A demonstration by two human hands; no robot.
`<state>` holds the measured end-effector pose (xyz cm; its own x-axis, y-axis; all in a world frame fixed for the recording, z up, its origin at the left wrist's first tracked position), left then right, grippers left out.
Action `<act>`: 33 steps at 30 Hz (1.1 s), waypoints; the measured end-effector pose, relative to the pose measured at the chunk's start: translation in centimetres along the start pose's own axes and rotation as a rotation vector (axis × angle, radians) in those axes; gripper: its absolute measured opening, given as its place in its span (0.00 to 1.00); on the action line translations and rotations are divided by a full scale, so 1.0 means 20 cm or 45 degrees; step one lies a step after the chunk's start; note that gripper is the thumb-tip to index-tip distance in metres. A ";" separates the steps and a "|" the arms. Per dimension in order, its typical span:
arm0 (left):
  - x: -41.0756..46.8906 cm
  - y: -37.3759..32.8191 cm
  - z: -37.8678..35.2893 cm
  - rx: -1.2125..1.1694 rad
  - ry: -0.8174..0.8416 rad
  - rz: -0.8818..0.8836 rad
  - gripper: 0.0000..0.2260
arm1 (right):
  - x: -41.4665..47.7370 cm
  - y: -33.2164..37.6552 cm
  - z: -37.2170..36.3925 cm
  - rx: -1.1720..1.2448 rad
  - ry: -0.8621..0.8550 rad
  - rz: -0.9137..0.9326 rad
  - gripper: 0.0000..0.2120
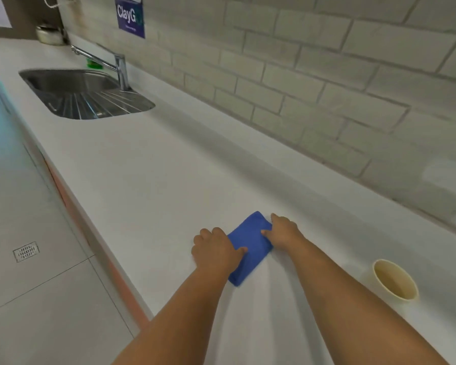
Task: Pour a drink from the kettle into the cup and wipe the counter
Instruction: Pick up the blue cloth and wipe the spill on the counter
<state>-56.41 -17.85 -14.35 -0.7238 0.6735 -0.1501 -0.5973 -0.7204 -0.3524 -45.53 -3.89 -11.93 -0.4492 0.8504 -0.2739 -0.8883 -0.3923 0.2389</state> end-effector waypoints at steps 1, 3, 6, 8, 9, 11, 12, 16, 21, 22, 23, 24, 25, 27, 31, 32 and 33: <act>0.01 -0.01 -0.02 0.016 0.025 -0.026 0.31 | 0.01 0.00 0.00 -0.001 -0.033 -0.020 0.25; 0.03 -0.03 -0.04 0.034 0.080 -0.067 0.28 | 0.01 0.00 -0.01 0.044 -0.060 -0.062 0.21; 0.08 -0.05 -0.04 -0.039 0.165 -0.195 0.19 | 0.00 0.01 -0.01 0.175 -0.038 -0.078 0.12; 0.10 -0.06 -0.03 -0.205 0.223 -0.300 0.11 | -0.02 0.02 0.00 0.432 -0.064 -0.040 0.07; 0.11 -0.06 -0.02 -0.316 0.252 -0.336 0.09 | -0.05 0.03 0.02 0.560 -0.085 -0.002 0.08; 0.11 -0.07 0.00 -0.524 0.317 -0.393 0.11 | -0.13 0.03 0.07 0.771 -0.161 0.066 0.08; 0.10 -0.08 0.01 -0.601 0.353 -0.425 0.12 | -0.18 0.01 0.09 0.867 -0.217 0.089 0.06; -0.01 -0.12 0.06 -0.807 0.539 -0.535 0.13 | -0.45 -0.10 0.20 1.108 -0.478 0.113 0.02; -0.34 -0.27 0.07 -0.872 0.932 -0.706 0.14 | -0.89 -0.35 0.28 1.116 -0.638 0.016 0.03; -0.44 -0.31 0.04 -0.865 1.016 -0.746 0.15 | -0.98 -0.41 0.27 1.095 -0.645 -0.043 0.02; -0.54 -0.33 0.01 -0.853 1.091 -0.781 0.15 | -1.07 -0.48 0.26 1.074 -0.641 -0.122 0.02; -0.63 -0.36 -0.03 -0.835 1.149 -0.816 0.15 | -1.16 -0.55 0.24 1.060 -0.626 -0.211 0.02; -0.73 -0.37 -0.07 -0.811 1.192 -0.852 0.16 | -1.25 -0.63 0.21 1.051 -0.601 -0.303 0.02; -0.90 -0.39 -0.17 -0.758 1.269 -0.925 0.16 | -1.39 -0.76 0.13 1.040 -0.528 -0.479 0.02; -1.09 -0.41 -0.32 -0.612 1.257 -1.110 0.14 | -1.51 -0.94 -0.03 0.903 -0.461 -0.711 0.02; -1.11 -0.42 -0.34 -0.549 1.209 -1.178 0.13 | -1.50 -0.97 -0.06 0.844 -0.452 -0.751 0.04; -1.12 -0.43 -0.35 -0.478 1.142 -1.254 0.12 | -1.49 -0.99 -0.09 0.789 -0.446 -0.790 0.05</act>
<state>-32.68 -25.51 -14.34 0.4912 0.8516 -0.1832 -0.4957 0.1004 -0.8627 -14.73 -22.06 -10.13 0.2307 0.9412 -0.2469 -0.7050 0.3366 0.6243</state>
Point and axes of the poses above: each hand's wrist, its own x-axis towards the middle knuckle, its own z-axis out of the back of the hand, y = z × x, the point moved 3 cm from there along x, towards the middle knuckle, and after that the axes turned 1 degree about -y, right-handed, at the moved point
